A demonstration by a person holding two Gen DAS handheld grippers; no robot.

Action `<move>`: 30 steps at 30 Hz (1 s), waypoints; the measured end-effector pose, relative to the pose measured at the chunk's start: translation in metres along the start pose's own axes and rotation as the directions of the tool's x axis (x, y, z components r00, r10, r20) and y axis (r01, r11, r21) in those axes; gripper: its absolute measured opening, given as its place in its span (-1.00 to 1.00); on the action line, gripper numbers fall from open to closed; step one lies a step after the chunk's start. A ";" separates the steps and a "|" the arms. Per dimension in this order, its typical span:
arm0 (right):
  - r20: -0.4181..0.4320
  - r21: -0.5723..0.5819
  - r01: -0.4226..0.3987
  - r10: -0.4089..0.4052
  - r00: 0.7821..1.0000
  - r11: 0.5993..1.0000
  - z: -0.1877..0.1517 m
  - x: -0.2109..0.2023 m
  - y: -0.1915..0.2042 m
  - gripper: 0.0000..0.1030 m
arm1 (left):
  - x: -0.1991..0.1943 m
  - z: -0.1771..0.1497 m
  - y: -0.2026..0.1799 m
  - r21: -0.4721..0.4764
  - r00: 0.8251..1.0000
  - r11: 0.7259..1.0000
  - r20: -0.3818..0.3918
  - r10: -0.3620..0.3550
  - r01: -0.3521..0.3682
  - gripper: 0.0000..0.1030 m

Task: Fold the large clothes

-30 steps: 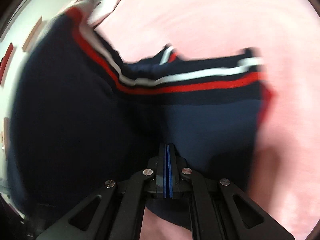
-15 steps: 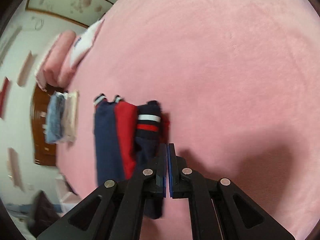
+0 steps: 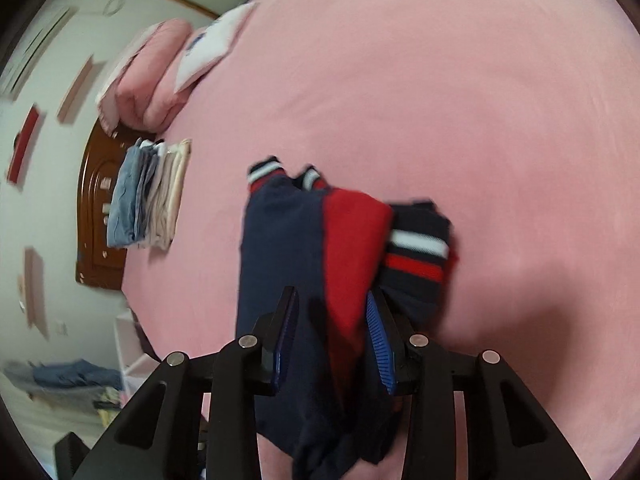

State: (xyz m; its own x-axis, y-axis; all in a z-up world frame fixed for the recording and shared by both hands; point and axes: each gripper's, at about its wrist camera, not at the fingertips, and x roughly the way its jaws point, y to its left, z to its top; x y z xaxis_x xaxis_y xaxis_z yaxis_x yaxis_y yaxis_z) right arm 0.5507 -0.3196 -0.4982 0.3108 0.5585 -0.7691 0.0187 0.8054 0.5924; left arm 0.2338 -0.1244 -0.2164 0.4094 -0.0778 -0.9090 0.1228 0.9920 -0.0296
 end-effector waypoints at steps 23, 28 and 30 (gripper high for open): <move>-0.021 -0.019 0.299 -0.299 0.954 0.954 -0.018 -0.016 -0.036 -0.91 | 0.001 0.029 0.105 -0.270 0.990 0.953 -0.019 0.138 -0.138 0.49; 0.083 0.016 0.316 -0.316 0.945 0.949 -0.026 -0.053 -0.030 -0.83 | 0.001 0.042 0.077 -0.145 0.996 0.986 -0.008 0.086 -0.086 0.44; 0.097 0.007 0.328 -0.327 0.940 0.945 -0.030 -0.069 -0.029 -0.83 | 0.004 0.048 0.066 -0.080 0.996 0.993 -0.031 0.080 -0.083 0.17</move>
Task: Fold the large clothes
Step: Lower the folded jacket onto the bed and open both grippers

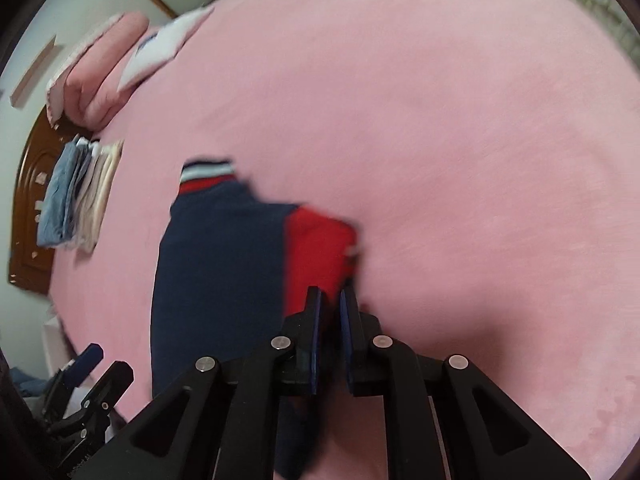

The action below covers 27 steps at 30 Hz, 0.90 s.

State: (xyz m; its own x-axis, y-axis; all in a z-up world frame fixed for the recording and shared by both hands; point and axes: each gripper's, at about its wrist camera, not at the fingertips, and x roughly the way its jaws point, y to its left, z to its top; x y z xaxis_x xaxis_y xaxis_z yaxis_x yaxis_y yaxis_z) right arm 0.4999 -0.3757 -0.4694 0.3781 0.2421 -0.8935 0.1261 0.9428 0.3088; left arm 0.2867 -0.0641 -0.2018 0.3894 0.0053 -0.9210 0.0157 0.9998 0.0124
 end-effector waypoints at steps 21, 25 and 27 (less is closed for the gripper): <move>-0.247 -0.125 -0.221 0.185 0.951 0.967 -0.084 0.014 0.017 -1.00 | 0.061 -0.006 -0.016 0.053 0.936 0.978 -0.307 -0.175 0.200 -0.93; -0.189 -0.142 -0.076 0.049 0.981 0.987 -0.085 -0.021 0.008 -1.00 | 0.045 0.001 -0.014 0.091 0.949 0.980 -0.278 -0.148 0.180 -0.93; -0.173 -0.091 -0.165 0.147 0.974 0.982 -0.080 -0.037 0.002 -1.00 | 0.040 0.005 -0.015 0.111 0.952 0.975 -0.262 -0.158 0.192 -0.93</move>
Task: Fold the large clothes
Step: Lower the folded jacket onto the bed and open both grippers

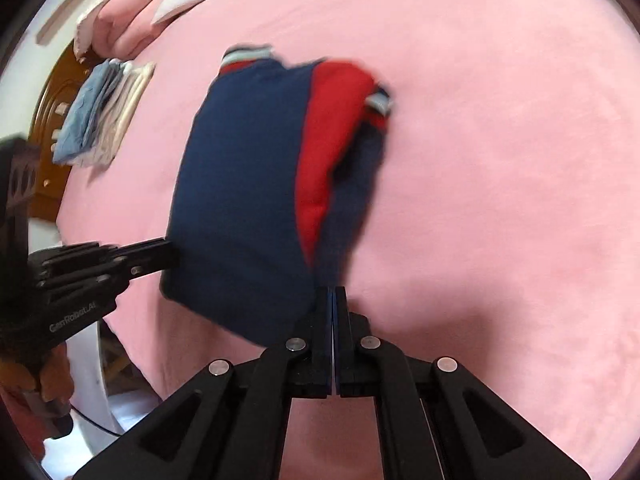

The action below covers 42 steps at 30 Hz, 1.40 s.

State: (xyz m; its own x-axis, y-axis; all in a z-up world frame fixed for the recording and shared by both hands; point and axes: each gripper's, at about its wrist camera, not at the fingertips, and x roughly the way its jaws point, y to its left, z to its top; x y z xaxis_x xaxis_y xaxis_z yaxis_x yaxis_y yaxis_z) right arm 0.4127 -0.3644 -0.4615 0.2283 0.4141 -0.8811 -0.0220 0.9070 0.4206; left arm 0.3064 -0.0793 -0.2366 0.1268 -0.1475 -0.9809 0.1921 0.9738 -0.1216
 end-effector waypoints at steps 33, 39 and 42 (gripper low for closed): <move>0.343 0.536 0.065 -0.287 0.894 0.842 0.030 -0.046 -0.090 -0.55 | 0.031 0.086 0.064 -0.225 0.978 0.974 0.206 0.023 0.024 -0.92; 0.271 0.601 0.044 -0.255 0.928 0.798 -0.006 -0.043 -0.067 -0.11 | 0.032 0.040 0.056 -0.200 0.995 0.979 0.082 0.057 -0.040 -0.78; 0.189 0.565 0.118 -0.267 0.945 0.817 -0.018 -0.039 -0.046 0.07 | 0.021 0.015 0.060 -0.205 0.997 0.978 0.057 0.043 -0.031 -0.02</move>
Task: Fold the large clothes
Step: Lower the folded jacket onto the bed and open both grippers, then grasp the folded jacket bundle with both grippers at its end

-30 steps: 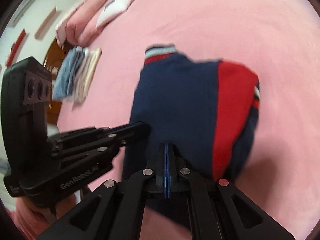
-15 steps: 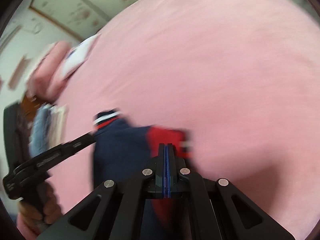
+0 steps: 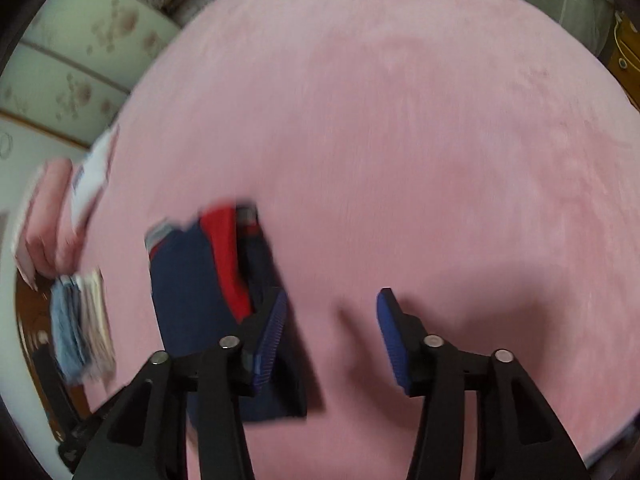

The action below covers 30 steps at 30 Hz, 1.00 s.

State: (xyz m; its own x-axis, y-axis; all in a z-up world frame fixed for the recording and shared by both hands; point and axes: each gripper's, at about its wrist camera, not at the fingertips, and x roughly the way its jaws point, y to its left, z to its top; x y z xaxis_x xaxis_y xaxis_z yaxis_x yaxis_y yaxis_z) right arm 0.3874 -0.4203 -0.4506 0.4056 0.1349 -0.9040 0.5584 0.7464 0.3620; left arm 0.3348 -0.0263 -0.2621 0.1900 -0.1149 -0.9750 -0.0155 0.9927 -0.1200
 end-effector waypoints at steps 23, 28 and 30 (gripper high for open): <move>0.012 -0.500 0.152 -0.169 0.986 0.853 -0.044 -0.101 0.122 0.57 | -0.111 -0.028 -0.028 0.122 0.997 0.992 0.069 0.029 -0.037 0.50; 0.011 -0.496 0.156 -0.174 0.985 0.854 -0.042 -0.104 0.122 0.57 | -0.109 -0.026 -0.027 0.095 0.999 0.995 0.043 0.018 -0.022 0.50; 0.013 -0.505 0.156 -0.173 0.985 0.849 -0.041 -0.103 0.122 0.57 | -0.107 -0.025 -0.029 0.100 0.998 0.994 0.044 0.033 -0.037 0.50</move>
State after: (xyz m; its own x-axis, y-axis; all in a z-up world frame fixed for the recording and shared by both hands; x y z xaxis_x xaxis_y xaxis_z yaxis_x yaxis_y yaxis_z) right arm 0.3842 -0.3163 -0.3224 0.3120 -0.0049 -0.9501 0.1715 0.9839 0.0512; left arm 0.2903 -0.0435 -0.1590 0.2325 -0.0803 -0.9693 0.0754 0.9951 -0.0644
